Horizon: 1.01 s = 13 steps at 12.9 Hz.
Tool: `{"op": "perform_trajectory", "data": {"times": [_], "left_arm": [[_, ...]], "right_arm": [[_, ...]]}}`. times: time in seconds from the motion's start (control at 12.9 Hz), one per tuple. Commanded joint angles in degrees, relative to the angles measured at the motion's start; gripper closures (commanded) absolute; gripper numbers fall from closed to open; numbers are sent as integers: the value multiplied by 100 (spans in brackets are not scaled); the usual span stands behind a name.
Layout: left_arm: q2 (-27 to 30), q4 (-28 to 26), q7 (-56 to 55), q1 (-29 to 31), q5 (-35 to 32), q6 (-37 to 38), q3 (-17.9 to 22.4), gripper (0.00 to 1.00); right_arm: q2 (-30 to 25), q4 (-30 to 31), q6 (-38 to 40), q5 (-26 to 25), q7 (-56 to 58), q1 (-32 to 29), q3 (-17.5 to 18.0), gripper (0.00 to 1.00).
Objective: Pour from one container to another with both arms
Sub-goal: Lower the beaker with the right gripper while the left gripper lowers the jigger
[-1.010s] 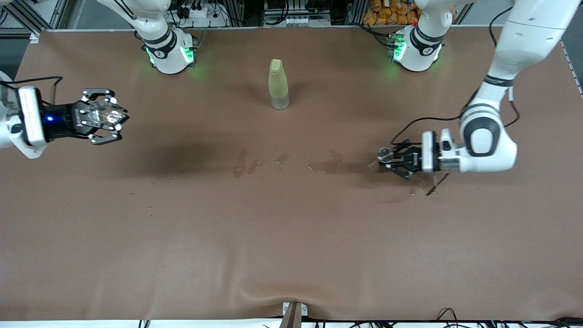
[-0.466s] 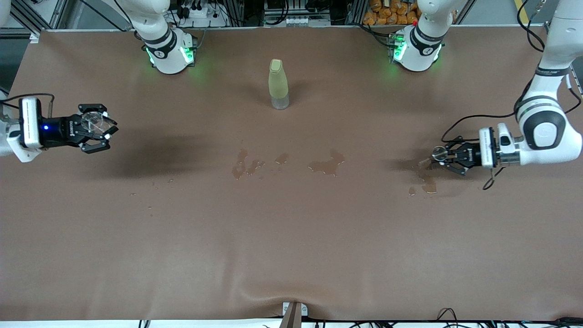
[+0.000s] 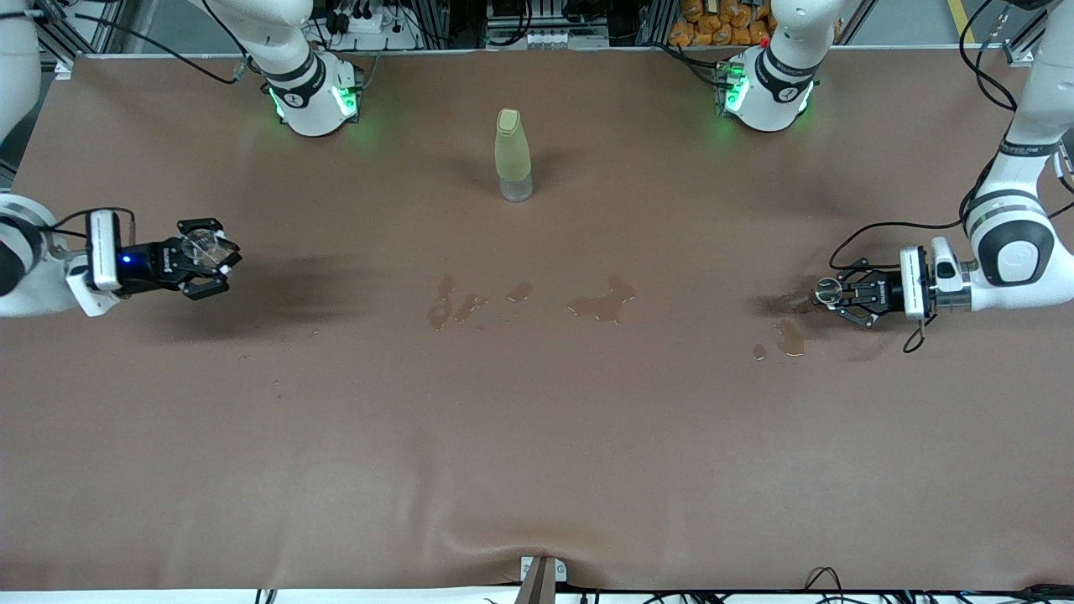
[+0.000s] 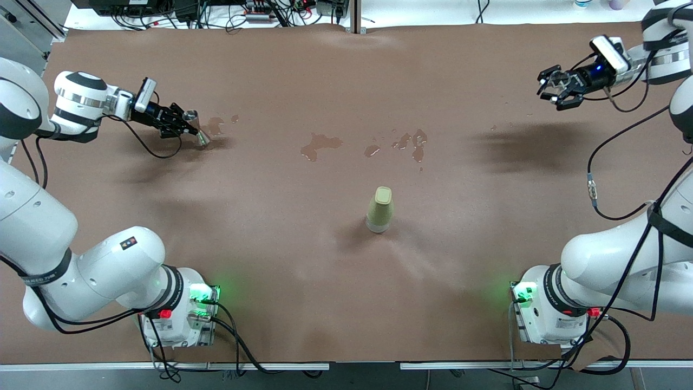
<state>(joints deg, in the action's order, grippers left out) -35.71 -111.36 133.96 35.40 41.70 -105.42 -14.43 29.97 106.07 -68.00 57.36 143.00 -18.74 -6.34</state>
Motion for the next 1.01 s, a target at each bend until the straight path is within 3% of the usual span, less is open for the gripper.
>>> {"op": "perform_trajectory", "data": {"times": [0.0, 0.78, 0.93], "left_arm": [[-278, 281, 42, 99, -206, 153, -51, 100], [-287, 290, 43, 64, -233, 136, -51, 100], [-287, 290, 43, 64, -233, 127, -51, 94]], "right_arm": [[482, -367, -81, -216, 429, -112, 107, 100], [1458, -412, -995, -146, 1485, 72, 124, 100], [1581, -412, -1215, -146, 1625, 72, 124, 100]]}}
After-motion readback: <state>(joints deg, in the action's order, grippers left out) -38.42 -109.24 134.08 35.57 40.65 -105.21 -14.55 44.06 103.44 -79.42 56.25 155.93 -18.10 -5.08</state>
